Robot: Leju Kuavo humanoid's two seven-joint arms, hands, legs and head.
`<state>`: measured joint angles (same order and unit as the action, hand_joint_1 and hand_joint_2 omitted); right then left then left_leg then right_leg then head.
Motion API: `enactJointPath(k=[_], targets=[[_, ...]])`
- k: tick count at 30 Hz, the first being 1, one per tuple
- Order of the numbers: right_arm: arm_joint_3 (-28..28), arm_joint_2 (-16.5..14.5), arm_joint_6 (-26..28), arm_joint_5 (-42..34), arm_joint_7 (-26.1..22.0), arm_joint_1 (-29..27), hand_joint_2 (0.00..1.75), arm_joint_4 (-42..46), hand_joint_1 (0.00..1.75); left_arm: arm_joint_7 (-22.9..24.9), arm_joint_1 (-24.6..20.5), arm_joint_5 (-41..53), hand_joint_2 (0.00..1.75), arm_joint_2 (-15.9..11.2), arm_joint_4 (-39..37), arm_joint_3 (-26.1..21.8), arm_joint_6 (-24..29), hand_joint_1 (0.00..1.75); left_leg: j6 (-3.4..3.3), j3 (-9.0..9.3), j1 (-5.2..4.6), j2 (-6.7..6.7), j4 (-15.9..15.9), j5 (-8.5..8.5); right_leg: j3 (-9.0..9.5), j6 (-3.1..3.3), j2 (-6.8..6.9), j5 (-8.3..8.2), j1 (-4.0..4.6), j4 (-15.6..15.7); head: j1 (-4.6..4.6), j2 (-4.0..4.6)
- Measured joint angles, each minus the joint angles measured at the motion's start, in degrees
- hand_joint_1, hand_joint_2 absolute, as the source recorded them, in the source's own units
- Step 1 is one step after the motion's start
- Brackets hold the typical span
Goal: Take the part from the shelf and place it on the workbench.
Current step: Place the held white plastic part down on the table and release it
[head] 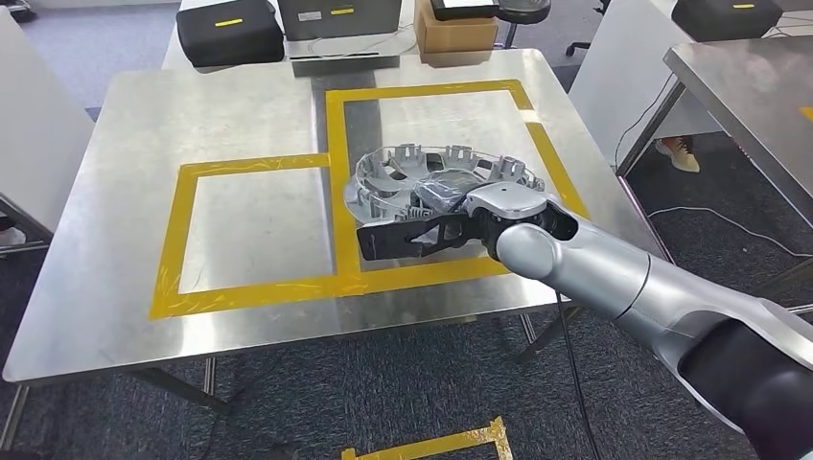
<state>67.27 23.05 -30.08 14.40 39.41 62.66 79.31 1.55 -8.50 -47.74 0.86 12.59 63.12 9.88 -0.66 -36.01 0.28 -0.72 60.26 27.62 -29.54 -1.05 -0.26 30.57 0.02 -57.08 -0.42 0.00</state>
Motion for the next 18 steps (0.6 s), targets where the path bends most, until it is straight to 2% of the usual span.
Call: enactJointPath(k=[4, 8, 12, 16, 18], targets=[[2.0, 0.0, 0.9, 0.2, -0.3, 0.7, 1.75, -2.9, 1.75, -0.2, -0.1, 0.2, 1.75, 0.0, 0.0, 0.2, -0.2, 0.0, 0.0, 0.0, 0.0, 0.25, 0.0, 0.0, 0.0, 0.0, 0.08, 0.0, 0.0, 0.0, -0.02, 0.0], [3.2, 0.1, 2.9, 1.3, -1.6, 0.8, 0.0, -4.4, 0.0, -1.0, -0.1, 1.0, 1.75, 0.0, 0.0, 0.6, -0.5, 0.0, 0.0, 0.0, 0.01, 0.56, 0.0, -0.01, 0.01, 0.0, 0.11, 0.01, 0.0, 0.0, 0.0, 0.0], [3.3, 0.3, 4.2, 1.8, -2.7, 0.7, 0.0, -5.0, 0.0, -2.0, -0.1, 1.9, 1.75, 0.0, 0.0, 1.2, -0.3, 0.0, 0.03, 0.0, 0.03, 0.79, 0.0, -0.03, 0.03, -0.01, 0.2, 0.02, 0.0, 0.0, -0.01, 0.0], [3.3, 0.6, 5.2, 1.6, -3.3, 0.4, 0.0, -5.3, 0.0, -2.8, -0.1, 1.5, 0.0, 0.0, 0.0, 1.4, -1.2, 0.0, 0.07, 0.0, 0.03, 0.89, 0.0, -0.06, 0.05, -0.01, 0.25, 0.02, 0.0, 0.0, -0.01, 0.0], [3.2, 0.7, 6.1, 1.3, -3.7, 0.4, 0.0, -5.4, 0.0, -2.8, -0.1, 1.3, 0.0, 0.0, 0.0, 1.4, -1.5, 0.0, 0.08, 0.0, 0.03, 0.92, 0.0, -0.07, 0.06, -0.01, 0.26, 0.02, 0.0, 0.0, -0.02, 0.0]])
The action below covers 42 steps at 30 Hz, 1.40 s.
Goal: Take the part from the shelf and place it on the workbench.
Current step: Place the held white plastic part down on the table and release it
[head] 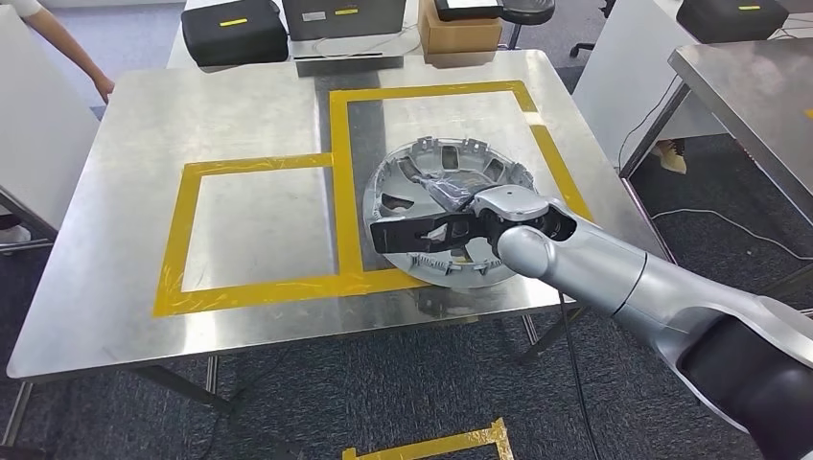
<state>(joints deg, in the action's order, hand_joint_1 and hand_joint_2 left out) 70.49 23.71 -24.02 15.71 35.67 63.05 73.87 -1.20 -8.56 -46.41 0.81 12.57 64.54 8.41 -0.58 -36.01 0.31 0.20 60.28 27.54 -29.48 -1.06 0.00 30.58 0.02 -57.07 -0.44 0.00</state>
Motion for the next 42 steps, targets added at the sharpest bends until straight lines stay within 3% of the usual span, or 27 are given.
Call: enactJointPath(k=[10, 13, 16, 21, 26, 31, 36, 42], targets=[[-1.8, 1.4, 6.1, -3.1, -1.8, 0.0, 0.0, 0.5, 0.0, 0.4, 0.1, -0.3, 0.0, 0.0, -0.1, 0.0, 0.0, 0.0, 0.03, 0.02, 0.0, 0.23, 0.0, -0.04, 0.05, 0.0, 0.16, 0.0, 0.0, 0.0, 0.0, 0.0], [-3.5, 3.1, 12.0, -6.5, -1.9, -0.3, 0.0, 1.6, 0.0, 0.3, 0.2, -0.6, 0.0, 0.0, -0.1, 0.0, 0.1, 0.0, 0.02, 0.05, 0.01, 0.59, 0.0, -0.07, 0.04, -0.01, 0.38, 0.01, -0.02, 0.0, 0.05, 0.0], [-7.4, 7.0, 21.5, -9.9, -3.2, -1.9, 0.0, 3.8, 0.0, -0.1, 0.6, -1.0, 0.0, 0.0, -0.1, 0.0, 0.1, 0.0, 0.01, 0.11, 0.04, 1.34, 0.1, -0.1, 0.15, -0.04, 0.89, 0.08, -0.03, 0.1, 0.09, 0.0], [-20.8, 16.0, 40.4, -14.4, -12.1, -14.3, 0.0, 10.5, 0.0, -0.9, 1.6, -1.7, 0.0, -0.2, -0.1, 0.0, 0.5, 0.0, -0.02, 0.36, 0.14, 2.7, 0.1, -0.08, 1.02, -0.48, 1.98, 0.39, 0.0, 0.6, -0.03, 0.0], [-36.7, 20.1, 46.5, -19.8, -21.0, -29.7, 0.0, 18.1, 0.0, -1.2, 2.0, -2.2, 0.0, -0.4, -0.1, 0.0, 0.6, 0.0, -0.11, 0.38, 0.11, 2.69, 0.0, -0.01, 1.22, -0.63, 2.21, 0.49, -0.01, 0.7, -0.13, 0.0], [-53.6, 18.8, 45.9, -36.8, -38.7, -47.2, 0.0, 25.8, 0.0, -1.5, 2.2, -2.6, 0.0, -0.5, -0.1, 0.0, 1.1, 0.0, -0.21, 0.41, 0.07, 2.27, 0.0, 0.06, 1.38, -0.74, 2.27, 0.56, 0.0, 0.7, -0.17, 0.0], [-64.4, 15.7, 42.7, -44.6, -47.0, -57.1, 0.0, 31.1, 0.0, -1.5, 2.2, -2.9, 0.0, -0.4, -0.1, 0.0, 1.3, 0.0, -0.3, 0.73, 0.05, 1.06, -0.1, 0.26, 1.33, -0.74, 1.45, 0.55, 0.0, 0.7, -0.14, 0.0], [-71.0, 9.6, 37.6, -51.7, -56.2, -65.0, 0.0, 35.5, 0.0, -1.5, 2.2, -3.5, 0.0, -0.3, -0.1, -0.1, 1.8, 0.0, -0.29, 1.05, 0.01, 0.27, -0.1, 0.45, 1.34, -0.72, 0.7, 0.53, -0.02, 0.7, -0.18, 0.0]])
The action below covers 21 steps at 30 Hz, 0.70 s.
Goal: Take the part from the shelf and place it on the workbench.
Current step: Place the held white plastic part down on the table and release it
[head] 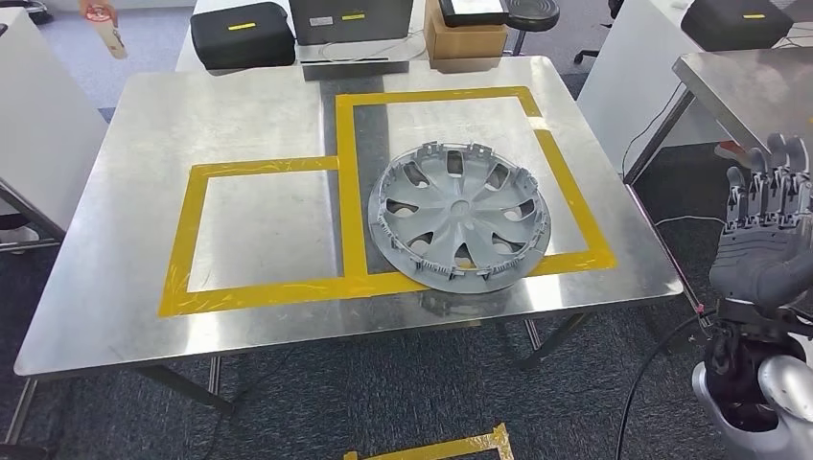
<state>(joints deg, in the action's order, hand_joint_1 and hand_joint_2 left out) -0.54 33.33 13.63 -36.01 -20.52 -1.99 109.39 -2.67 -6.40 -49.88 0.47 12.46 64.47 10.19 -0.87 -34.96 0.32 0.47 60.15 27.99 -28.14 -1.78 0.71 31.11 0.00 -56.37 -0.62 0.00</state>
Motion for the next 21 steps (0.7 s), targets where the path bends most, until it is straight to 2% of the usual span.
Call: enactJointPath(k=[4, 8, 11, 15, 17, 20, 21], targets=[[-0.3, -5.5, -3.9, -0.2, -5.3, -3.3, 0.0, 1.9, 0.0, 0.0, -0.1, -0.5, 0.0, 0.0, 0.0, 0.0, 0.6, 0.0, -0.03, 0.04, -0.05, -0.37, 0.0, 0.07, 0.06, 0.01, -0.25, -0.03, -0.03, 0.0, 0.01, 0.0], [3.1, -10.1, -1.2, 4.8, -7.2, -3.9, 0.0, 2.2, 0.0, 0.1, -0.3, -0.5, 0.0, -0.1, 0.0, 0.0, 0.8, 0.0, -0.21, 0.14, -0.26, -0.8, 0.0, 0.21, 0.07, -0.05, -0.56, -0.04, -0.21, 0.0, 0.04, 0.0], [5.4, -12.4, -1.0, 3.5, -8.2, -3.6, 0.0, 2.0, 0.0, 0.1, -0.4, -0.5, 0.0, -0.3, 0.0, 0.0, 1.1, 0.0, -0.45, 0.2, -0.55, -1.02, 0.0, 0.34, 0.07, -0.16, -0.69, -0.03, -0.48, 0.0, 0.09, 0.0], [7.3, -14.2, -1.7, 2.2, -8.7, -3.1, 0.0, 1.4, 0.0, 0.2, -0.5, -0.5, 0.0, -0.6, 0.0, 0.0, 1.4, 0.0, -1.13, 0.34, -0.76, -1.15, -0.3, 0.18, 0.05, -0.68, -0.82, 0.08, -0.87, -0.1, 0.14, 0.0], [7.9, -14.6, -2.0, 1.8, -8.9, -3.0, 0.0, 1.2, 0.0, 0.3, -0.6, -0.5, 0.0, -0.7, 0.0, 0.0, 1.4, 0.0, -1.52, 0.53, -0.56, -1.22, -0.7, -0.06, -1.16, -0.93, -0.82, 2.04, -0.93, -3.0, -0.06, 0.0], [8.6, -15.1, -2.2, 1.6, -9.1, -3.0, 0.0, 0.7, 0.0, 0.6, -0.6, -0.5, 0.0, -0.8, 0.0, 0.0, 1.5, 0.0, -1.68, 0.55, -0.69, -1.41, -0.9, -0.1, -6.45, -1.07, -0.81, 7.25, -0.97, -14.1, -0.36, 0.0], [8.8, -15.3, -2.3, 1.6, -9.1, -3.0, 0.0, 0.5, 0.0, 0.7, -0.6, -0.5, 0.0, -0.9, 0.0, 0.0, 1.5, 0.0, -1.68, 0.56, -0.79, -1.46, -0.9, -0.1, -7.73, -1.02, -0.8, 7.75, -0.96, -16.5, -0.35, 0.0]])
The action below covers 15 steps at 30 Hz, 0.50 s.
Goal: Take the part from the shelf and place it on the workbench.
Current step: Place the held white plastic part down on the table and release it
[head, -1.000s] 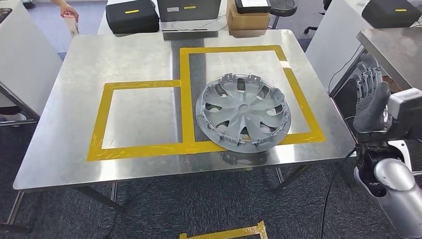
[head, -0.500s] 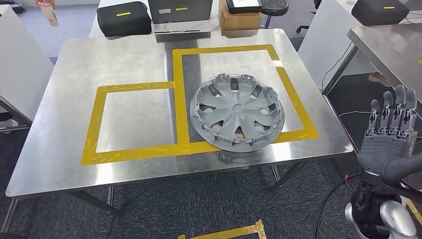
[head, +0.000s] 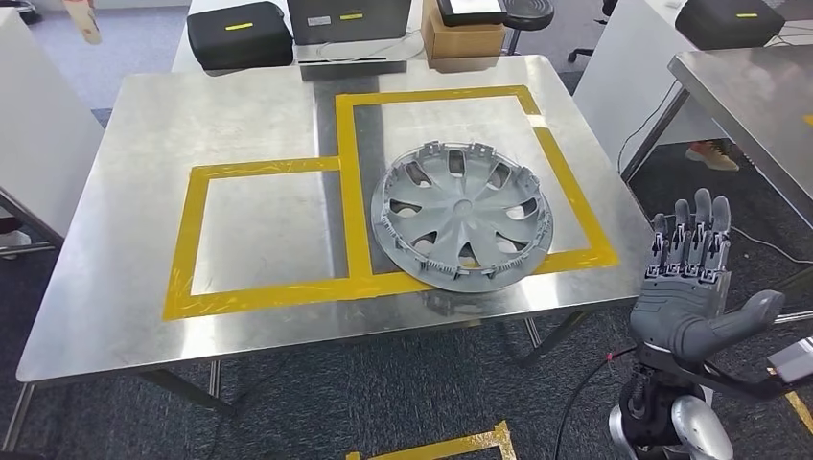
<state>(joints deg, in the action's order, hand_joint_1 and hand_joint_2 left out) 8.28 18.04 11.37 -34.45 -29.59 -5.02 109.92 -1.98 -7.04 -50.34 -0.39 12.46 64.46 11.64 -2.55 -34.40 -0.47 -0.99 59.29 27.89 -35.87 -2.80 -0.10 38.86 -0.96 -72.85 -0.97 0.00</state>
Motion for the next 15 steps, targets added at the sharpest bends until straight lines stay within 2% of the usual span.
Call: enactJointPath(k=[1, 2, 4, 5, 6, 9, 11, 12, 14, 15], targets=[[0.2, -0.2, 0.0, -0.1, 0.0, 0.0, 0.0, -0.2, 0.0, 0.1, 0.0, 0.0, 0.0, 0.0, 0.0, 0.0, 0.0, 0.0, 0.0, 0.03, -0.1, -0.01, 0.0, 0.0, -0.31, 0.15, 0.0, -0.74, 0.01, -0.3, 0.0, 0.0], [0.4, -0.3, -0.1, -0.2, 0.0, 0.0, 0.0, -0.3, 0.0, 0.2, 0.0, 0.0, 0.0, -0.1, 0.0, 0.0, 0.0, 0.0, 0.01, 0.12, -0.18, 0.02, 0.0, 0.0, 0.5, 0.4, 0.0, -2.62, 0.04, 1.8, 0.01, 0.0], [0.7, -0.6, -0.3, -0.3, 0.0, 0.0, 0.0, -0.5, 0.0, 0.3, -0.1, 0.0, 0.0, 0.0, 0.0, 0.0, 0.0, 0.0, 0.13, 0.27, -0.33, 0.13, 0.0, -0.02, 3.81, 1.17, -0.05, -6.99, 0.22, 9.5, 0.04, 0.0], [0.9, -0.7, -0.4, -0.3, -0.1, 0.1, 0.0, -0.6, 0.0, 0.3, -0.1, 0.0, 0.0, 0.0, 0.0, 0.0, 0.0, 0.0, 0.31, 0.19, -0.39, 0.18, 0.1, -0.1, 5.14, 1.51, -0.05, -8.29, 0.36, 12.8, 0.09, 0.0], [1.0, -0.8, -0.4, -0.3, -0.1, 0.1, 0.0, -0.7, 0.0, 0.3, -0.1, 0.0, 0.0, 0.0, 0.0, 0.0, 0.0, 0.0, 0.6, 0.04, -0.41, 0.22, 0.1, -0.23, 5.83, 1.79, -0.04, -8.82, 0.52, 14.6, 0.11, 0.0], [1.3, -1.1, -0.5, -0.3, -0.1, 0.1, 0.0, -0.8, 0.0, 0.4, -0.2, 0.0, 0.0, -0.1, 0.0, 0.0, 0.0, 0.0, 1.66, -0.31, -0.22, 0.29, 0.1, -0.57, 5.86, 2.43, 0.14, -9.29, 0.71, 15.6, 0.17, 0.0], [1.5, -1.3, -0.5, -0.3, -0.1, 0.2, 0.0, -0.8, 0.0, 0.4, -0.2, 0.0, 0.0, -0.1, 0.0, 0.0, 0.0, 0.0, 2.38, -1.09, -0.07, 0.66, 2.0, 1.16, 5.87, 3.06, 0.37, -10.0, 0.47, 16.3, 0.41, 0.0], [1.6, -1.5, -0.6, -0.3, -0.1, 0.2, 0.0, -0.8, 0.0, 0.4, -0.2, 0.0, 0.0, -0.1, 0.0, 0.0, 0.0, 0.0, 2.72, -2.11, 0.06, 0.88, 4.5, 2.98, 5.8, 3.26, 0.51, -10.28, 0.33, 16.5, 0.68, 0.0], [1.8, -1.7, -0.6, -0.4, -0.1, 0.2, 0.0, -1.0, 0.0, 0.4, -0.1, 0.0, 0.0, -0.1, 0.0, 0.0, 0.0, 0.0, 3.36, -4.92, 0.43, 1.11, 11.6, 6.86, 5.43, 3.38, 0.64, -10.55, 0.28, 16.6, 1.31, 0.0], [1.8, -1.9, -0.7, -0.4, -0.1, 0.2, 0.0, -1.1, 0.0, 0.4, -0.1, 0.0, 0.0, -0.2, 0.0, 0.0, 0.0, 0.0, 3.62, -5.83, 0.64, 1.12, 14.2, 7.83, 5.26, 3.3, 0.7, -10.64, 0.25, 16.5, 1.47, 0.0]])
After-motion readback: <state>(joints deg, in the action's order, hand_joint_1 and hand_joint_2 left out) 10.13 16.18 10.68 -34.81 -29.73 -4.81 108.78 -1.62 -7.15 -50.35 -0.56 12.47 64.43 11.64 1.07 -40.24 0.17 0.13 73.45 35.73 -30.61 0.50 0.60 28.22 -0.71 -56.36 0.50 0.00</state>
